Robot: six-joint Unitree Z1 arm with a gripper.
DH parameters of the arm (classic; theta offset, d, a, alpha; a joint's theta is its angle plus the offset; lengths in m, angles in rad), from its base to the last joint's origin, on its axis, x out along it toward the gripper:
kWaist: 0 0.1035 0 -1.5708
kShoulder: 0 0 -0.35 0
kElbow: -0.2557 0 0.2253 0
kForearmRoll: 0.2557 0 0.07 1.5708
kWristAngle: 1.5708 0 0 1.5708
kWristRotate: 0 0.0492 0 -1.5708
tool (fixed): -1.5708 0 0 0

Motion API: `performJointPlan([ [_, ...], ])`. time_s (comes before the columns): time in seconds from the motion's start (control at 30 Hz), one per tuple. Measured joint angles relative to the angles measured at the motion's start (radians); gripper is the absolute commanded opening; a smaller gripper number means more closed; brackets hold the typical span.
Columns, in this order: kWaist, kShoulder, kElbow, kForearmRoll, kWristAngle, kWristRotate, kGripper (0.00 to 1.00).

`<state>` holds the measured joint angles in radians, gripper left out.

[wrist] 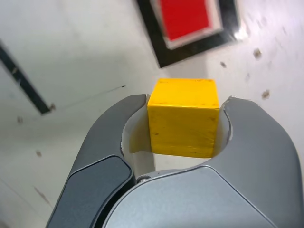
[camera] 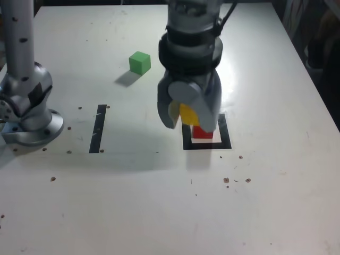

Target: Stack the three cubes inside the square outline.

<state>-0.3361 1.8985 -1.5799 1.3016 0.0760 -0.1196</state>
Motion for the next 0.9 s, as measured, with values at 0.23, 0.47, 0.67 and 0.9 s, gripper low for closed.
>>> performJointPlan([
  [0.23, 0.065, 0.019, -0.013, 0.002, 0.019, -0.149, 0.12],
  [0.47, 0.105, 0.049, 0.007, -0.028, 0.028, -0.138, 0.12],
  [0.67, 0.127, 0.053, 0.034, -0.063, 0.032, -0.123, 0.13],
  [0.9, 0.150, 0.099, 0.052, -0.107, 0.031, -0.104, 0.14],
])
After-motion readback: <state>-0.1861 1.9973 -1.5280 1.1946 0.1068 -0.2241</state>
